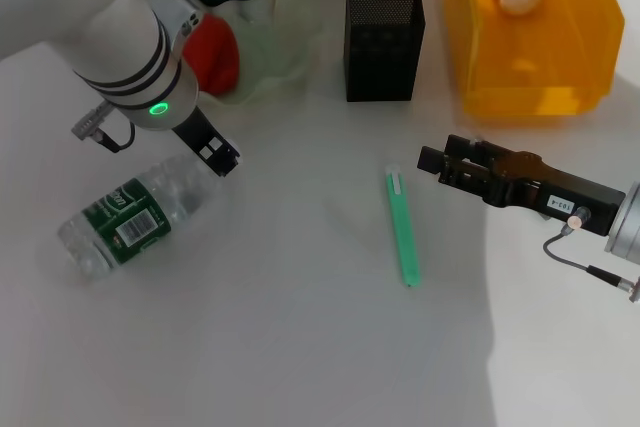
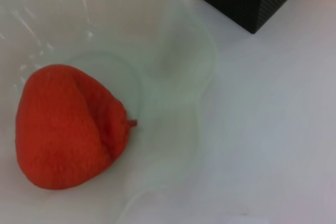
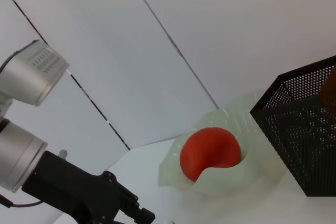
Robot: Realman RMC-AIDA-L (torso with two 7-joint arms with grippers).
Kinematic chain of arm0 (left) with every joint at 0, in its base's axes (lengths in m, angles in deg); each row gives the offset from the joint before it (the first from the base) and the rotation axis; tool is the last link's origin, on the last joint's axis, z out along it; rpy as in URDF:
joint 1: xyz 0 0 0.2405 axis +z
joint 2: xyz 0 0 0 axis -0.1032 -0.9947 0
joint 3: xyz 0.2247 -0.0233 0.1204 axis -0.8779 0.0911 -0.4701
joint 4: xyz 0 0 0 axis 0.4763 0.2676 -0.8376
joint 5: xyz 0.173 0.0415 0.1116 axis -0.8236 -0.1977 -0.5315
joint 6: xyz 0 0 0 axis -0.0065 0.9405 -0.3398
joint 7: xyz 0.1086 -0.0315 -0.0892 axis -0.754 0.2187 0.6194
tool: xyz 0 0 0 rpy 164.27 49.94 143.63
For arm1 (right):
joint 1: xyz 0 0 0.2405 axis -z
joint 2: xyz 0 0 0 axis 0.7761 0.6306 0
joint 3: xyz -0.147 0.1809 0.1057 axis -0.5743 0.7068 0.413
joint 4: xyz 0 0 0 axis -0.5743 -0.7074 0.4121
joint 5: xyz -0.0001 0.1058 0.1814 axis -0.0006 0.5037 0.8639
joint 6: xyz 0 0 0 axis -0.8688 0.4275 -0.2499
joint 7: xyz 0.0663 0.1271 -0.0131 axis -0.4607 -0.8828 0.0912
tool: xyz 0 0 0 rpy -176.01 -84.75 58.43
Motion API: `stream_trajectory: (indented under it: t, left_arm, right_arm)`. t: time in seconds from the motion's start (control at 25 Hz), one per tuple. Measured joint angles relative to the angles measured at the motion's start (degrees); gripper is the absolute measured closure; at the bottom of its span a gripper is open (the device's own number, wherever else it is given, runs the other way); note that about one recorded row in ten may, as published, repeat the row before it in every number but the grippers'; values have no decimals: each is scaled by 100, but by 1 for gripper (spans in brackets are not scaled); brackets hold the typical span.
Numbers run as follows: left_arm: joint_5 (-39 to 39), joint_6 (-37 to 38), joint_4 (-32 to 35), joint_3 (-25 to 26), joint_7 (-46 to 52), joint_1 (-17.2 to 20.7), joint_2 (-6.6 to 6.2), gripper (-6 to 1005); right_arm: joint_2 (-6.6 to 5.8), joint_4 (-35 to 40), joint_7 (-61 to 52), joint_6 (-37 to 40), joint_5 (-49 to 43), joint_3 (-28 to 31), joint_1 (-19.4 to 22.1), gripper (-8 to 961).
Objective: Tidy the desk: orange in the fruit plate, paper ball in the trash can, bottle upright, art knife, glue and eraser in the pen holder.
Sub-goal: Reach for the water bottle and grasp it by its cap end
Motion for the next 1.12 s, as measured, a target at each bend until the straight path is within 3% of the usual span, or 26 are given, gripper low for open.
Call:
stream_trajectory:
  t: [0.12, 0.24, 0.92, 1.12]
  left_arm:
    - [-10, 51, 128, 0, -3, 60, 0, 609]
    - [-13, 57, 192, 1, -3, 90, -1, 805]
    - [-17, -194, 24, 47, -18, -2, 16, 921]
    - [-340, -229, 7, 60, 57, 8, 11, 678]
  right_arm:
    - [0, -3, 0, -9, 0, 0, 3, 223]
    - [0, -3, 0, -16, 0, 0, 4, 223]
    - [0, -2, 0, -87, 0, 9, -9, 223]
    - [0, -71, 9, -133, 0, 9, -28, 224]
